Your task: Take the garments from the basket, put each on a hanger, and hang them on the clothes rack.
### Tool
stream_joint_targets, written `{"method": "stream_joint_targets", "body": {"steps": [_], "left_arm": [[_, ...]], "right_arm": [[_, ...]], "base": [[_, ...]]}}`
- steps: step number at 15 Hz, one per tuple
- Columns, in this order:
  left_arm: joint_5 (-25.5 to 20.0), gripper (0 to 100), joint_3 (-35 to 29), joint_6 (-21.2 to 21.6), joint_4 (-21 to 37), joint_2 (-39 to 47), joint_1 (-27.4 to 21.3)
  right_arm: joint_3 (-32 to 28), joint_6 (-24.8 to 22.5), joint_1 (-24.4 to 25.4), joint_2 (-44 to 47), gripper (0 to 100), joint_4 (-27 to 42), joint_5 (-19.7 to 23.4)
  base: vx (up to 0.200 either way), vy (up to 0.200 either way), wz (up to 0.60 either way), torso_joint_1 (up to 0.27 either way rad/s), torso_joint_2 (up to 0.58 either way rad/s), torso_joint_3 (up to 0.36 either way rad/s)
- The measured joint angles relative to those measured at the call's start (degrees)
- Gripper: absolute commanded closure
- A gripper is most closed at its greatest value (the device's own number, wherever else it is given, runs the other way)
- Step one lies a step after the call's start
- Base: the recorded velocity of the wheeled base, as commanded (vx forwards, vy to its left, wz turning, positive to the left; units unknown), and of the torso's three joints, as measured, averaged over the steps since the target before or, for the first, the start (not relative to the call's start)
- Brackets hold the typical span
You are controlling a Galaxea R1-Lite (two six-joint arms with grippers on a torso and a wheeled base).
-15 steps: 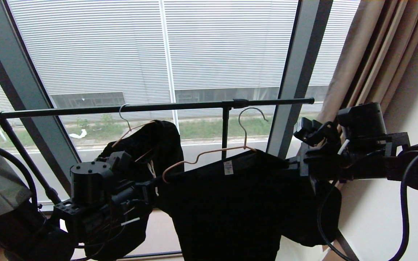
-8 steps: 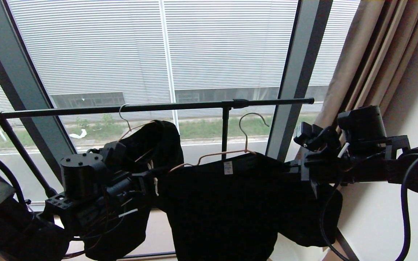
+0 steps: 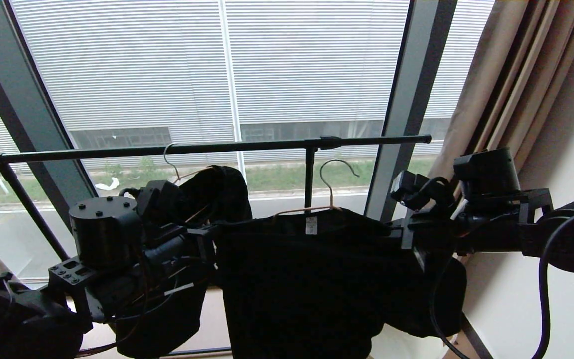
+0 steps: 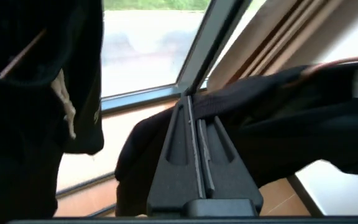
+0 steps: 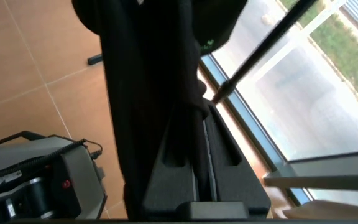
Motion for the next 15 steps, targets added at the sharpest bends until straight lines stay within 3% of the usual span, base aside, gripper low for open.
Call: {"method": "stream_joint_targets", "body": {"steps": [10,15], "left_arm": [[0.29,100,-3.67,1.16,3.41,-3.1,-5.53],[0.29,100,-5.27,1.16,4.86,-3.5,-6.12]], "right_arm": [[3.04,3.43,4.6,3.64,100,-7.95,-0.06],[4.86,3.51,6.14,4.47,100,-8.41,0.63]], "base": [[0.0,0.0,0.0,0.0,0.0,0.0],[0.0,0.0,0.0,0.0,0.0,0.0]]}}
